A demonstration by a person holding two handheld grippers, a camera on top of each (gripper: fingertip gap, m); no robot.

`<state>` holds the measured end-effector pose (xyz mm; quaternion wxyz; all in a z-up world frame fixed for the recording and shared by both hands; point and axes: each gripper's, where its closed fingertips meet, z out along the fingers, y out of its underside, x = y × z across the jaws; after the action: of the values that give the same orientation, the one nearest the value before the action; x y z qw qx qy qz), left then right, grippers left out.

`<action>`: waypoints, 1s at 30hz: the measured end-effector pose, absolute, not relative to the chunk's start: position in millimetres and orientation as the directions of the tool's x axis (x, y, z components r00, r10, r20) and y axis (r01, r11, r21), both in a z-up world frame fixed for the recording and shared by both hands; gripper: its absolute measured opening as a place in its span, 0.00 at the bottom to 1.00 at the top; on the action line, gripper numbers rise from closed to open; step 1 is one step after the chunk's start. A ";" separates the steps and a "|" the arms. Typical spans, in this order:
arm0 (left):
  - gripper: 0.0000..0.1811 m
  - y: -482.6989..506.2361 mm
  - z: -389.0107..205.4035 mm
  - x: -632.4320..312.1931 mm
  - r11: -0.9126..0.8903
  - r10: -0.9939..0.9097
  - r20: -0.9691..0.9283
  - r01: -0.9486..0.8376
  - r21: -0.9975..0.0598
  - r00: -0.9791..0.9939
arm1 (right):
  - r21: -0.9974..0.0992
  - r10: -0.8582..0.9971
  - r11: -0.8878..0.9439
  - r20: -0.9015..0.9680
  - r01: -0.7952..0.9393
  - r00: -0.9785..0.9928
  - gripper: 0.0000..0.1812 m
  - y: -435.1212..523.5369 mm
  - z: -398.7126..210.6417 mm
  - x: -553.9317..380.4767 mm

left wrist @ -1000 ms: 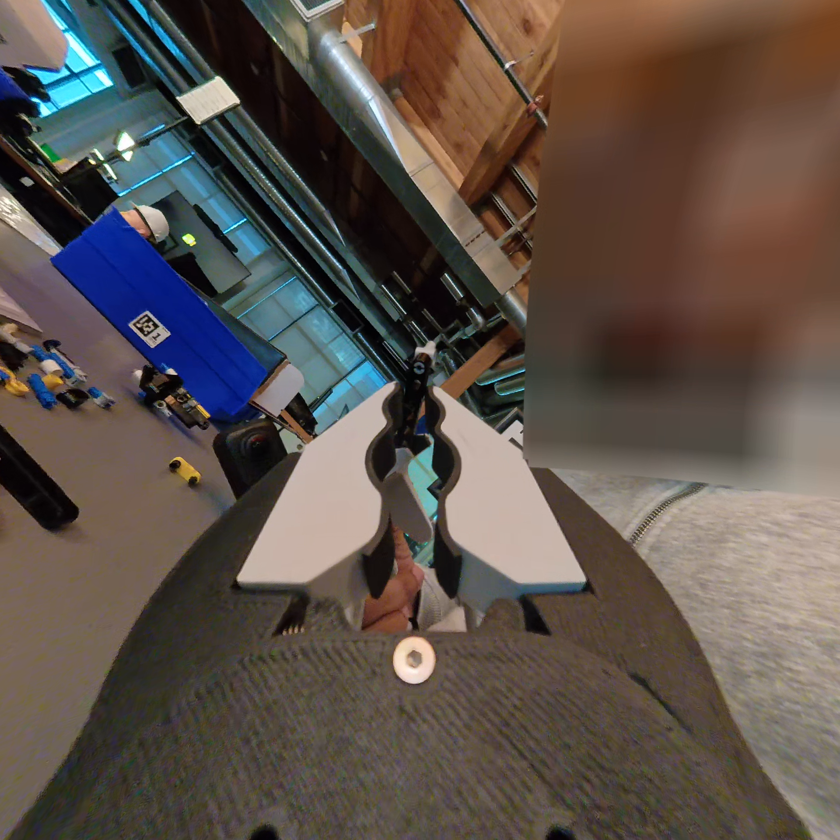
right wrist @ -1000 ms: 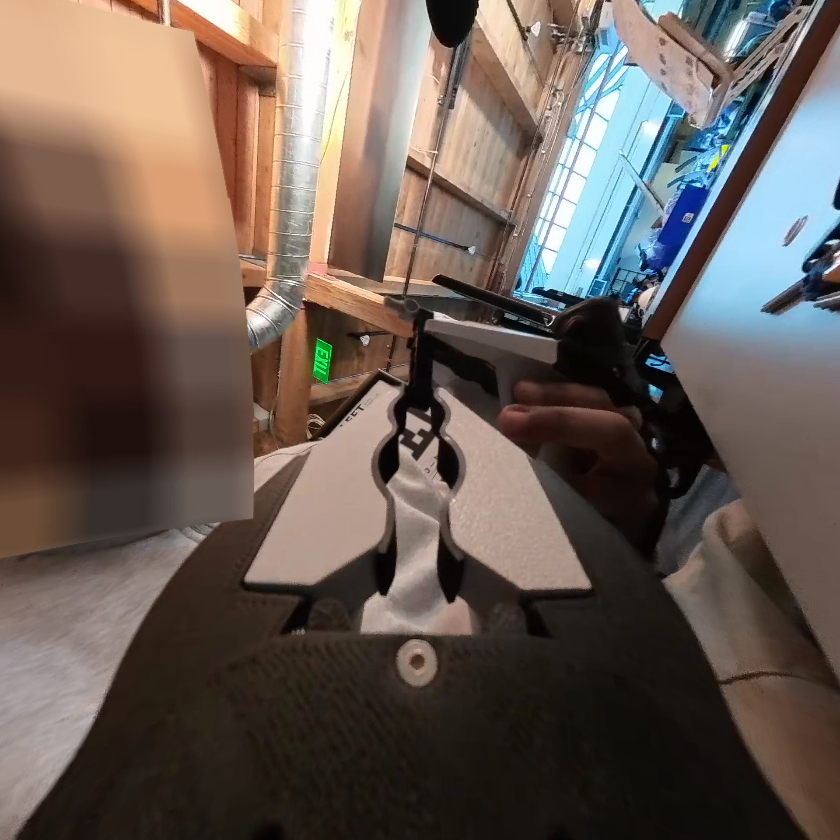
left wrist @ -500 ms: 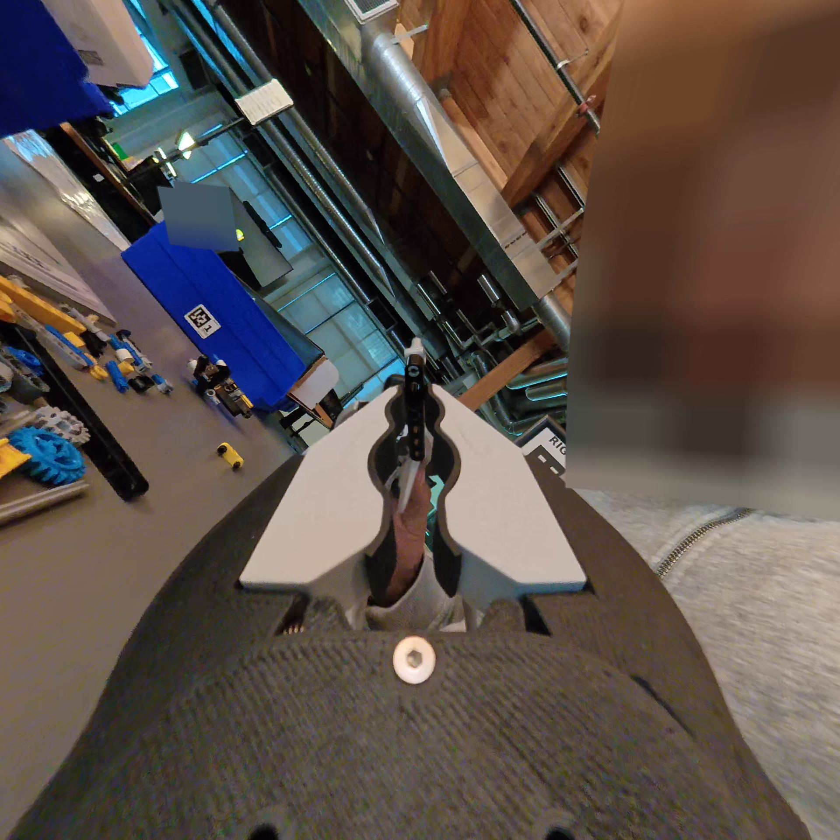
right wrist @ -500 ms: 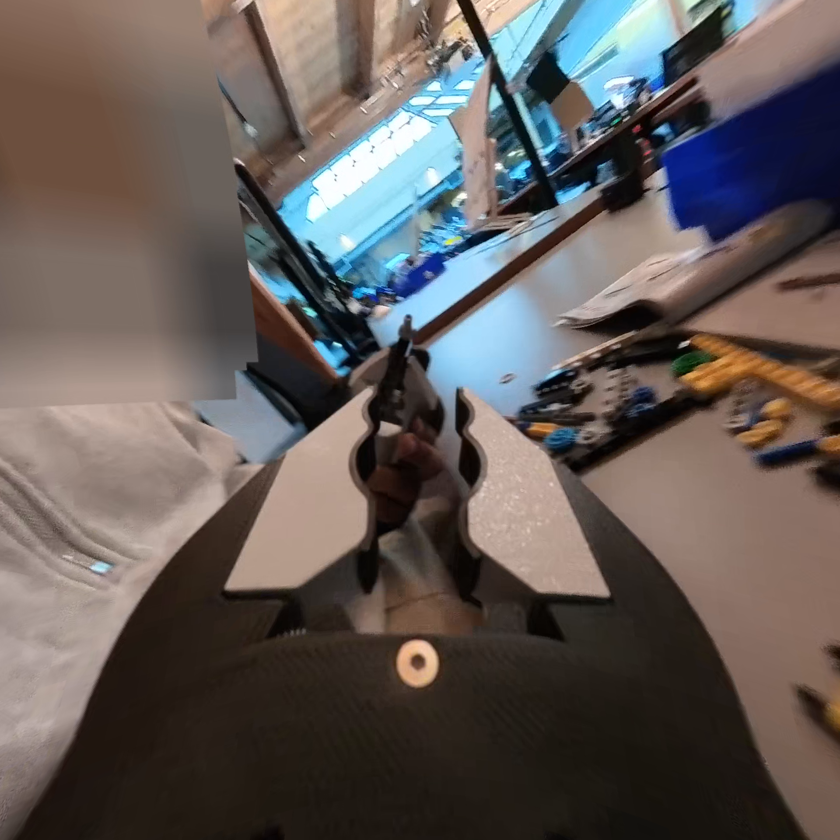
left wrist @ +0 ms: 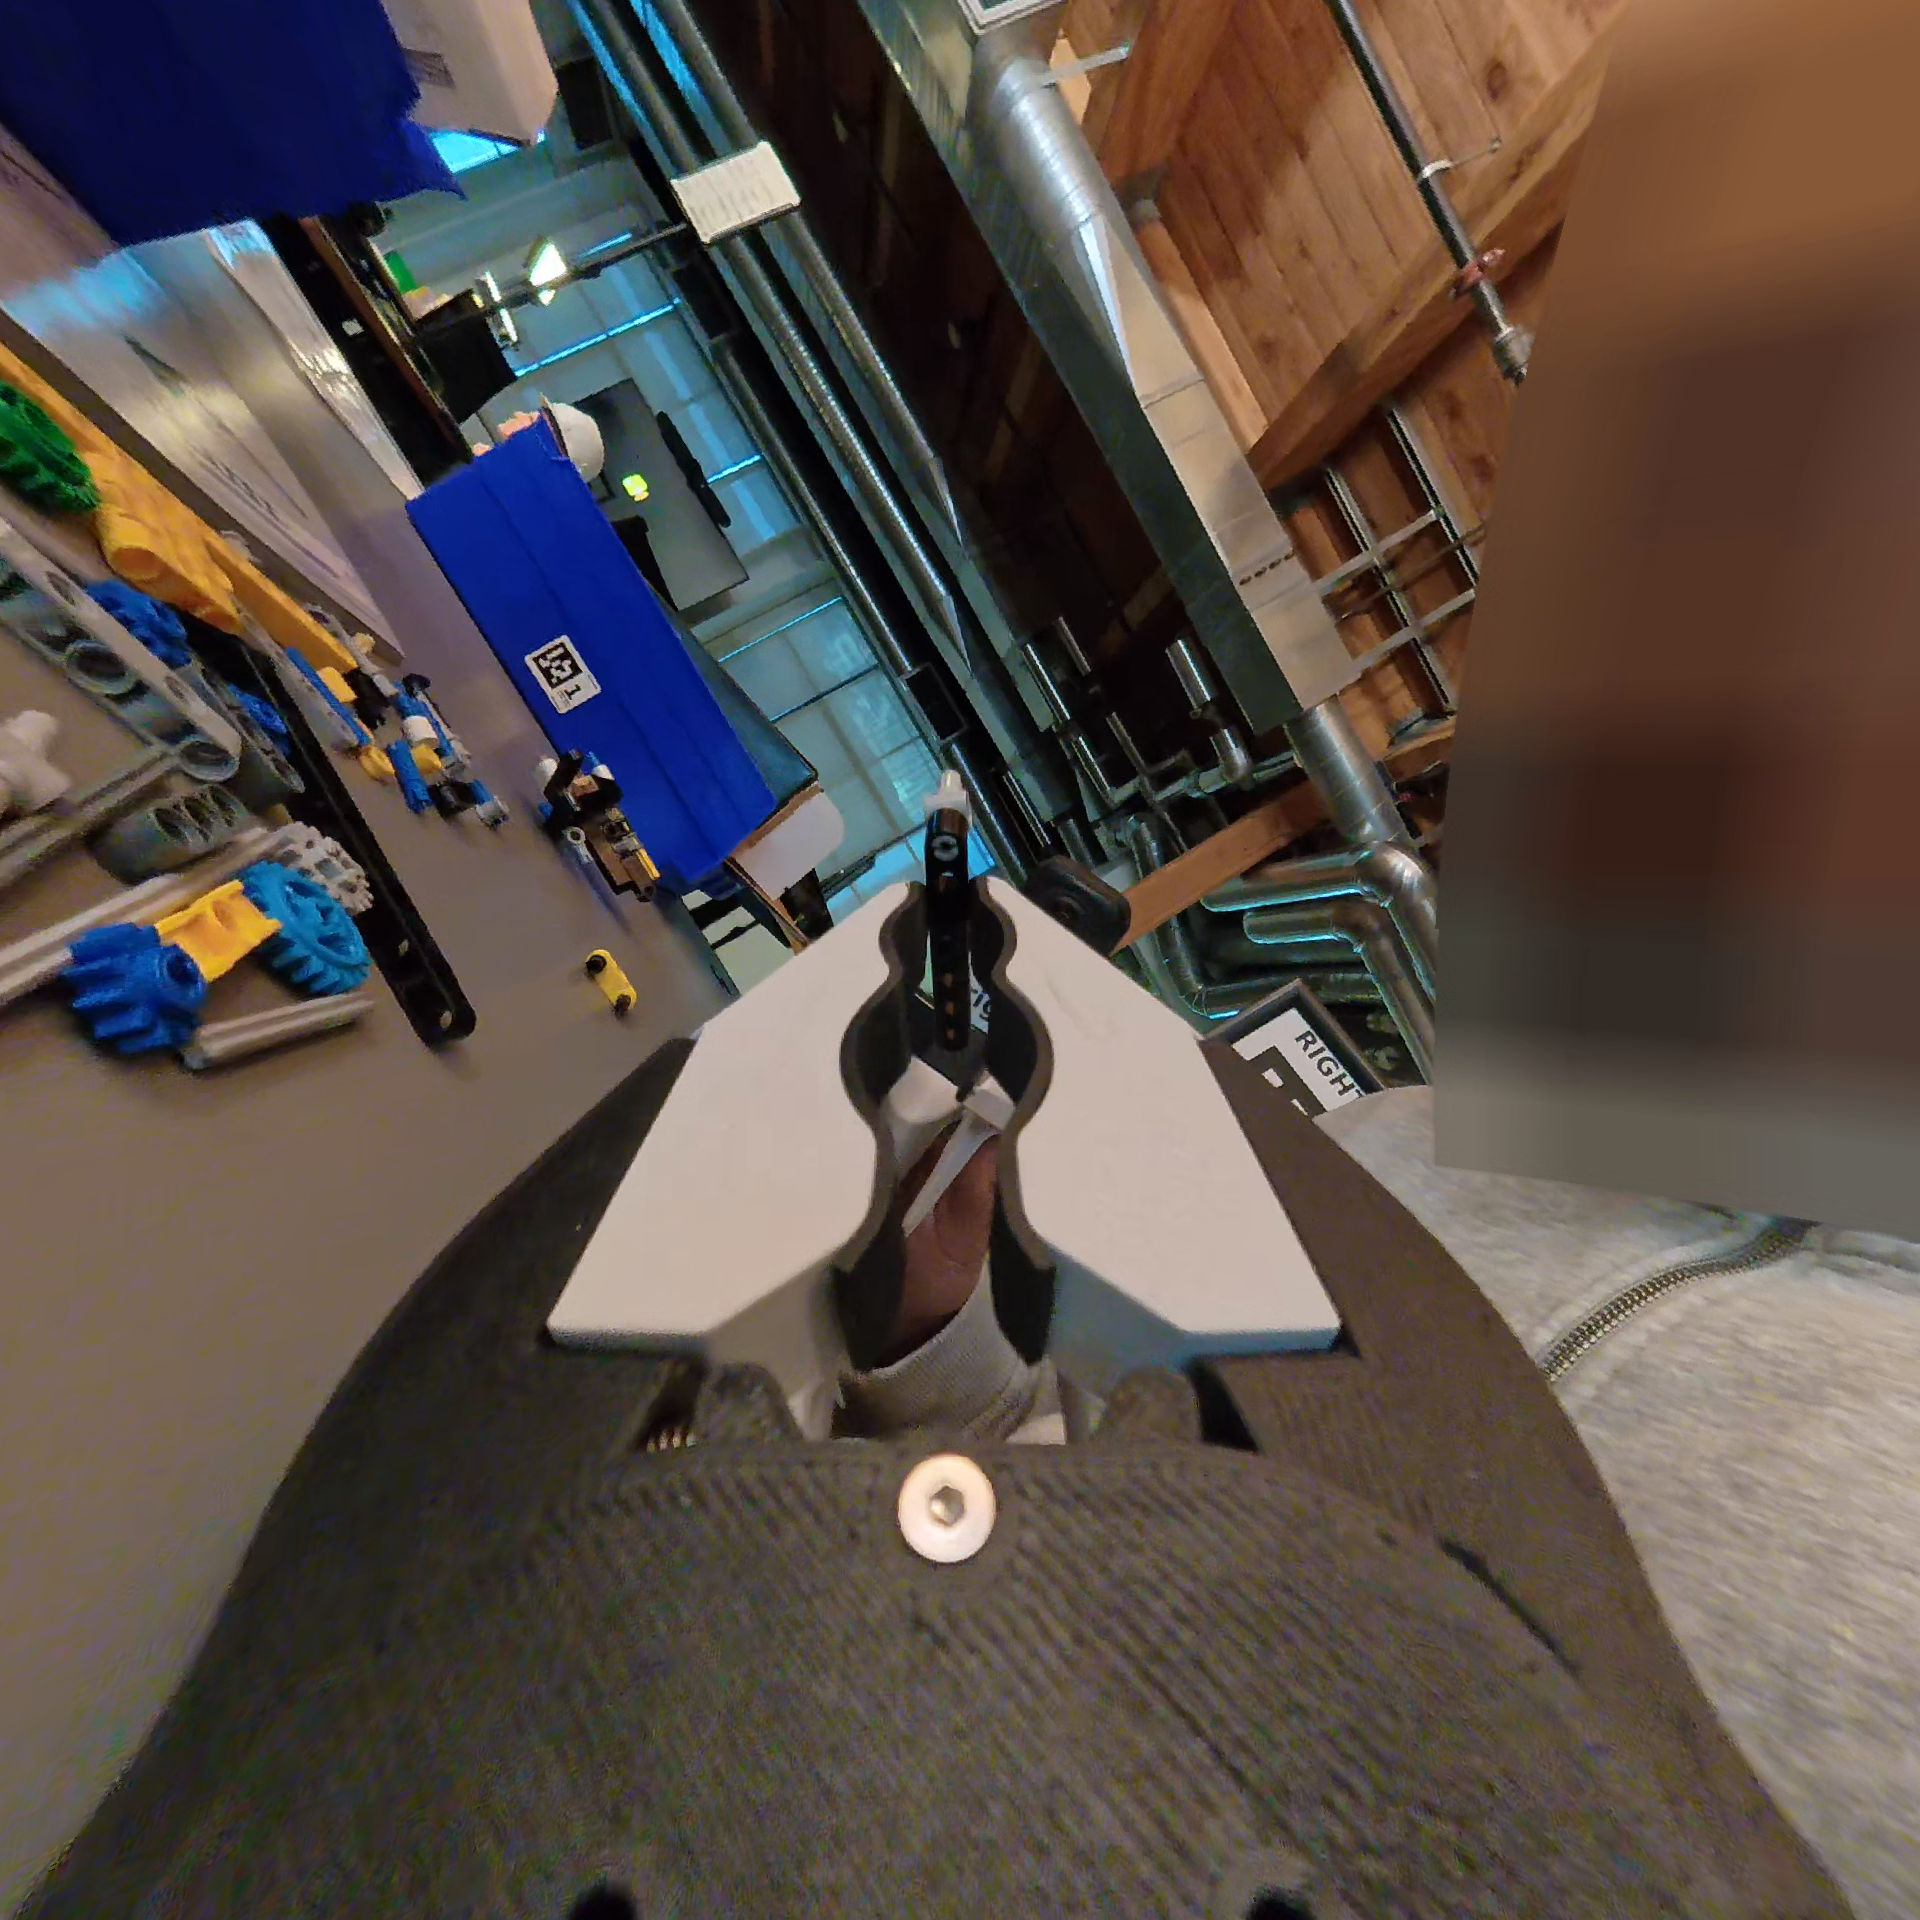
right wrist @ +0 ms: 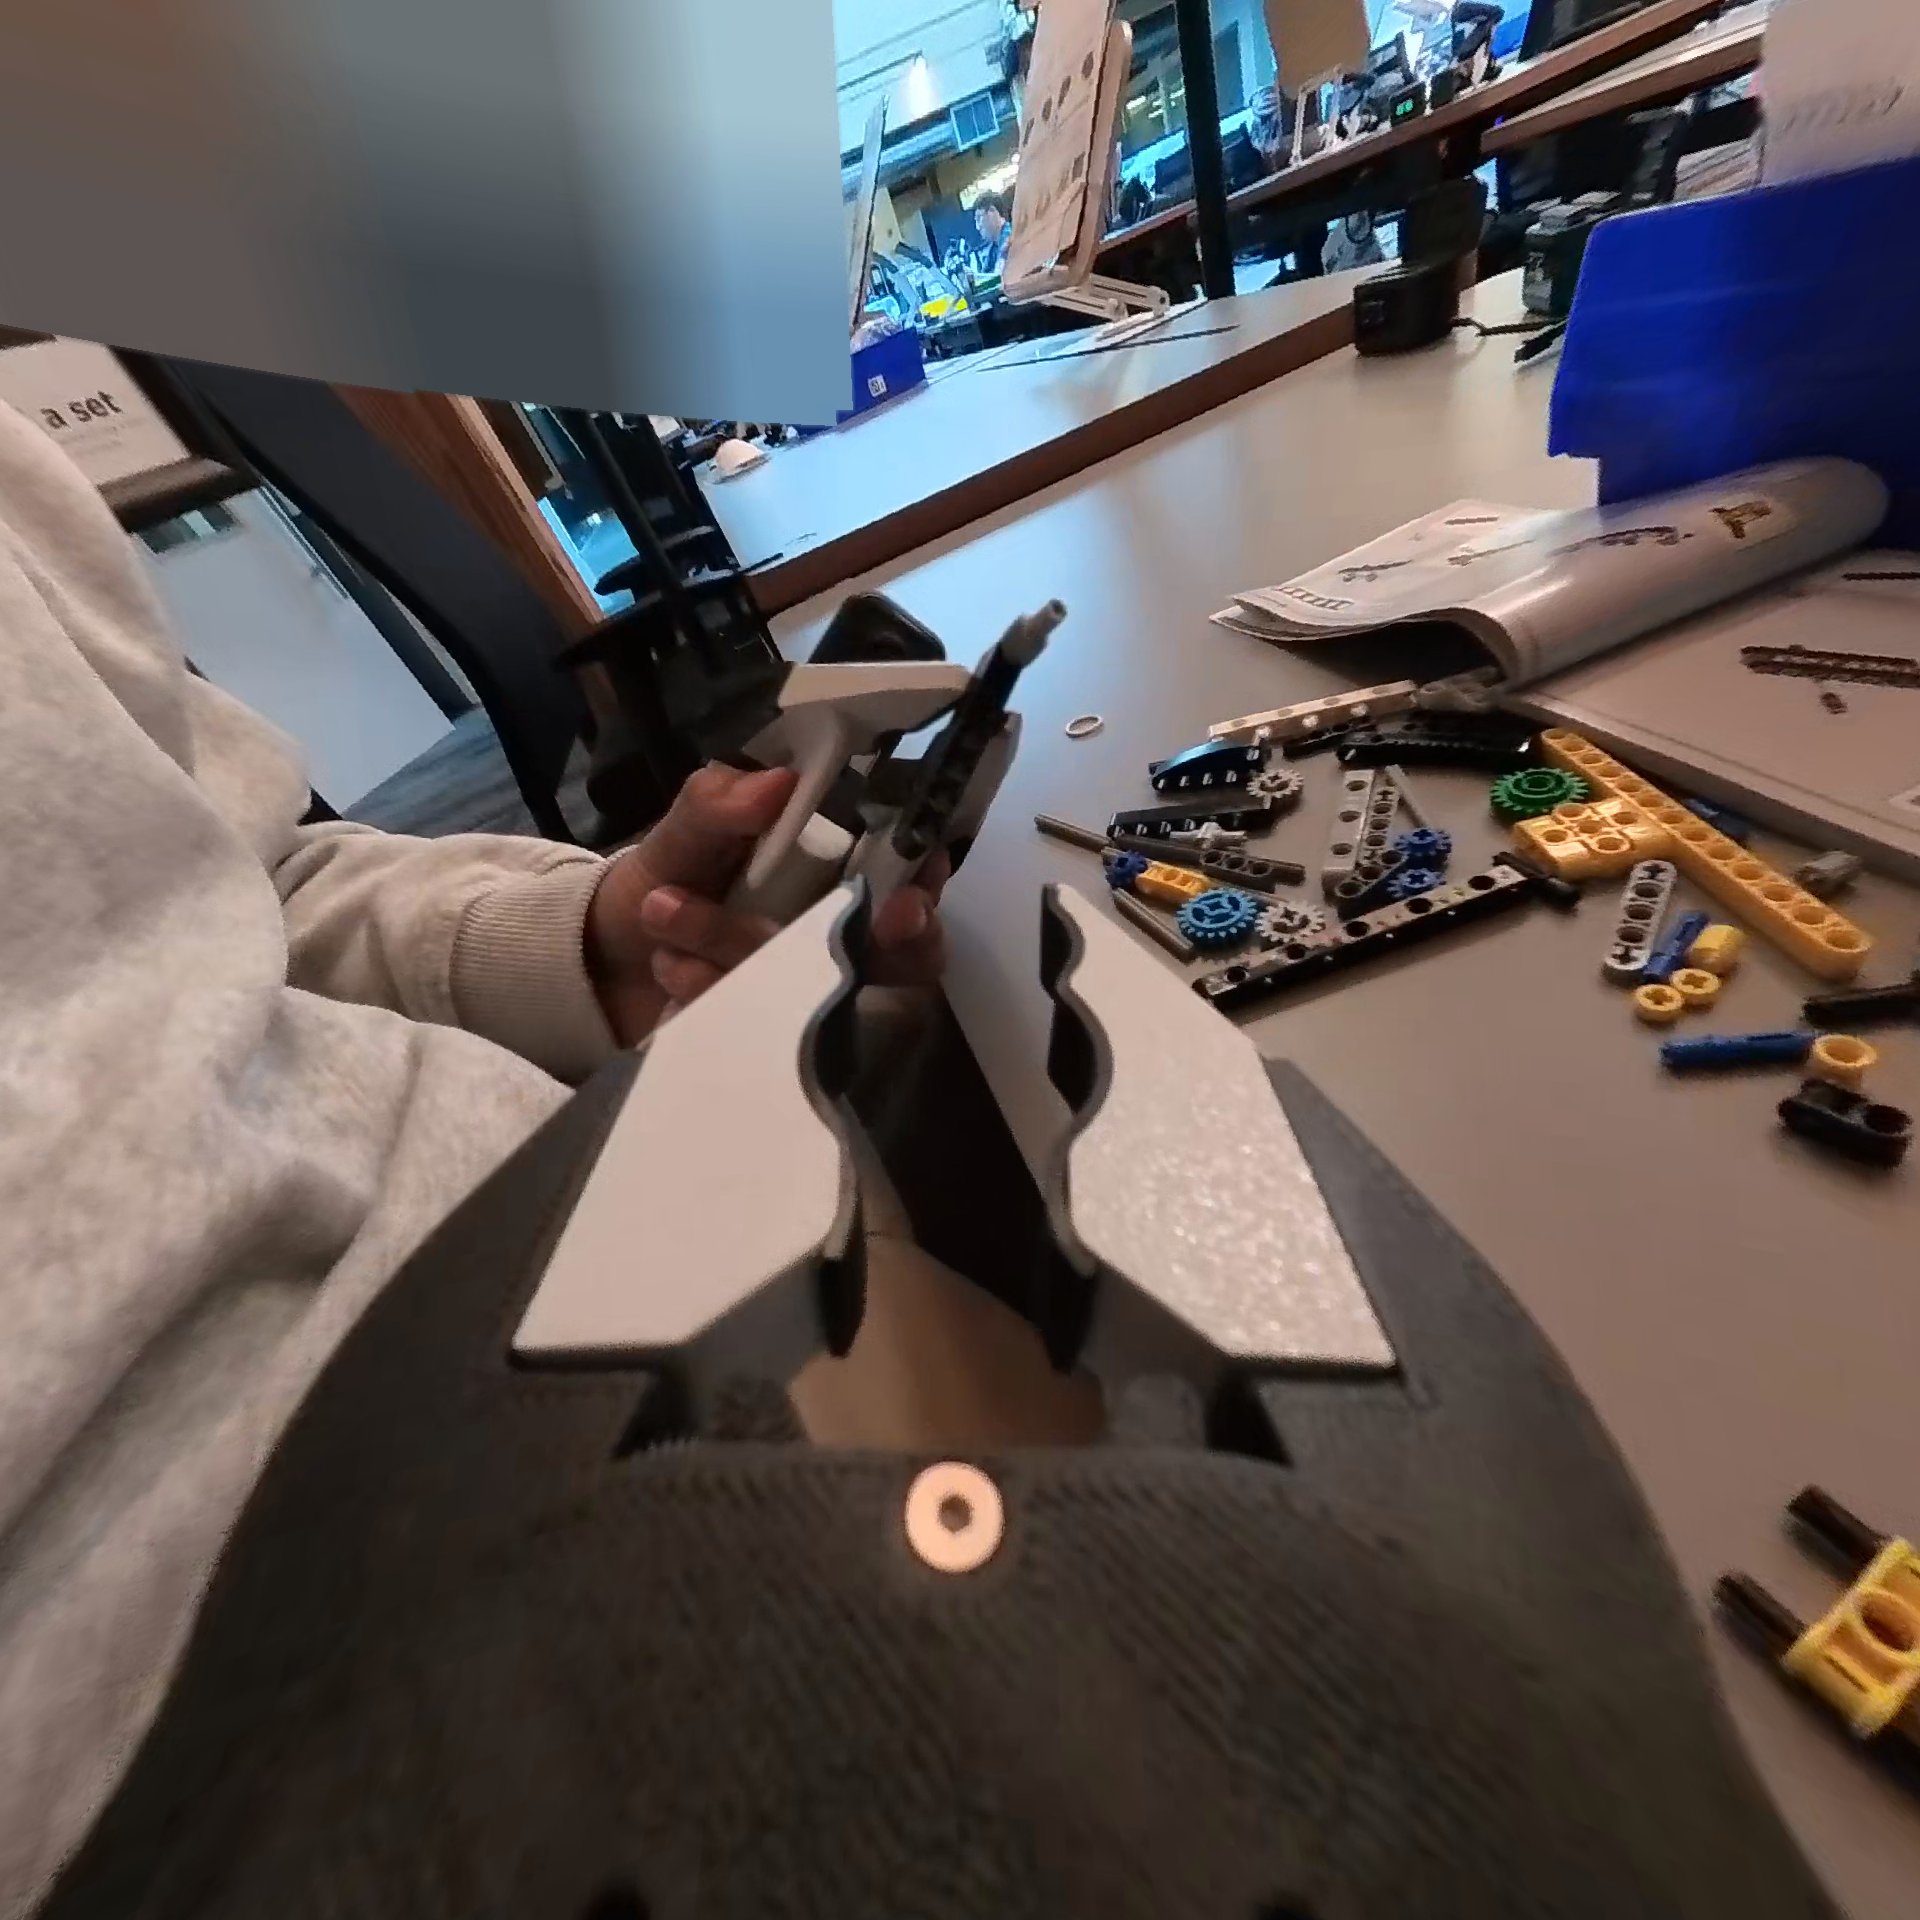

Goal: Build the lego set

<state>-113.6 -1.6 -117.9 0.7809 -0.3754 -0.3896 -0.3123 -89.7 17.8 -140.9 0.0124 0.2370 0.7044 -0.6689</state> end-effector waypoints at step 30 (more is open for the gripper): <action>0.03 -4.9 -112.0 -113.2 0.501 -0.121 0.814 0.743 -0.444 0.568 | -0.913 0.328 -0.046 -0.396 0.404 -0.858 0.16 13.0 -154.5 -102.9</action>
<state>-113.2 -4.9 -112.0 0.7818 -0.4159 -0.3734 -0.2763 -102.9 13.0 -154.5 0.0285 0.2652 0.6900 -0.6729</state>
